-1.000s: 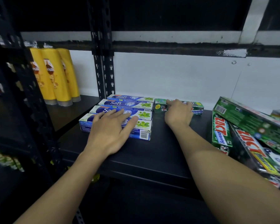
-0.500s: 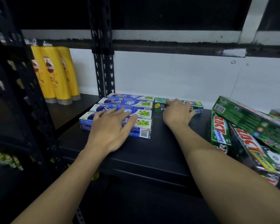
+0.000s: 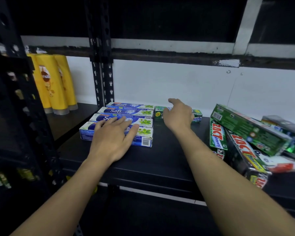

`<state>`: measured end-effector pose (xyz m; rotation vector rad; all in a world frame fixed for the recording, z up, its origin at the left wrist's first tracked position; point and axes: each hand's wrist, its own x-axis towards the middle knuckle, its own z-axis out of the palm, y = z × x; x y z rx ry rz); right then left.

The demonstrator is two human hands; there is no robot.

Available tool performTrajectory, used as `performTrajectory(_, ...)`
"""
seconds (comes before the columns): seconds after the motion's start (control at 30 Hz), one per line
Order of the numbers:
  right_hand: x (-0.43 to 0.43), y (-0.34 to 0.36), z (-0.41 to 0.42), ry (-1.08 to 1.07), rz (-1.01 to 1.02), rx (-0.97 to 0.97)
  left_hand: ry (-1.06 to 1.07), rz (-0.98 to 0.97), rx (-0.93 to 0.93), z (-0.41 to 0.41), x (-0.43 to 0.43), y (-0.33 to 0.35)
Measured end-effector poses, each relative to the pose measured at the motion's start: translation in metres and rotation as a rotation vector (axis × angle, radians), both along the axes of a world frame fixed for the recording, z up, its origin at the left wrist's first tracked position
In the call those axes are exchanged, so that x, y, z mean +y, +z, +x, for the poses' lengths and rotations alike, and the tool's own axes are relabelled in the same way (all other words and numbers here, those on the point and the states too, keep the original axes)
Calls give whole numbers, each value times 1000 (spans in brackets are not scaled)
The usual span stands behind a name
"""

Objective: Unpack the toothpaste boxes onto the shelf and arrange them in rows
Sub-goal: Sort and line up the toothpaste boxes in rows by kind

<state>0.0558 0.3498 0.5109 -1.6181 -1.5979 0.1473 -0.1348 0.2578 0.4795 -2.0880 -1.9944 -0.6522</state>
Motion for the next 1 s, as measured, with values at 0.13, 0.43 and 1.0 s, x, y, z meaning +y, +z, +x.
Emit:
performTrajectory(0.13, -28, 29, 16, 98, -20, -61, -12, 4, -4, -1, -1, -1)
performTrajectory(0.43, -90, 75, 154, -72, -246, -460, -16, 10, 12, -4, 1, -4)
performTrajectory(1.0, -164, 60, 155, 48, -102, -176, -191, 409, -141, 31, -49, -5)
